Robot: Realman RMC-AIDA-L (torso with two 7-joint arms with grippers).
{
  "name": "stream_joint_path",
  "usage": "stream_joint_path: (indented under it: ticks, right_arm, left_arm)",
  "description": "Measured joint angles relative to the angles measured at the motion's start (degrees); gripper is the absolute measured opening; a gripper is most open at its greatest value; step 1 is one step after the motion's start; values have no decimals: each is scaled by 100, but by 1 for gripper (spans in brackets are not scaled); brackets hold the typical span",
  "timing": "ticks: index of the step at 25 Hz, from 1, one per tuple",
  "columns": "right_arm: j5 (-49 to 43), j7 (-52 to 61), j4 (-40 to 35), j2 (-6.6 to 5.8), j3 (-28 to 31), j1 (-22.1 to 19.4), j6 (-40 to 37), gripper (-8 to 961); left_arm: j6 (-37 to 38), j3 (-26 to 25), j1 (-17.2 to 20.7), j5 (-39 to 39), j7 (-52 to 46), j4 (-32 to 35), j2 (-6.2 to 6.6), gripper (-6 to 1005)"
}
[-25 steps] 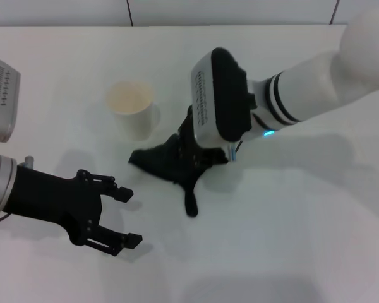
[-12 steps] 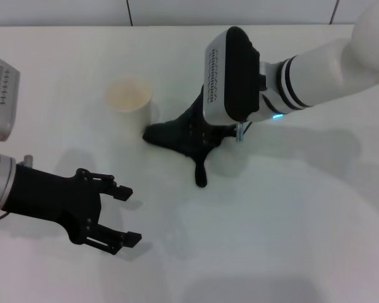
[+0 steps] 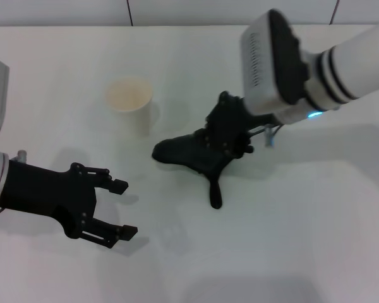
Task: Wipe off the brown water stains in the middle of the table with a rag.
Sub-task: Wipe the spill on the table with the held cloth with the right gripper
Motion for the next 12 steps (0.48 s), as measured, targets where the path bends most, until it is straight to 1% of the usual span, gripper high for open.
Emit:
stream_joint_path:
  ticks: [5,12]
  right_arm:
    - [-496,8,-334,-4,687,-305,-669,32]
    - [-972,8,-425,-40,1452,-433,-1645,45]
  left_arm:
    - [-2,-3,-5,-1,14,-3,3,890]
    - [-61,-18,-16,-1,31,-5,24,890]
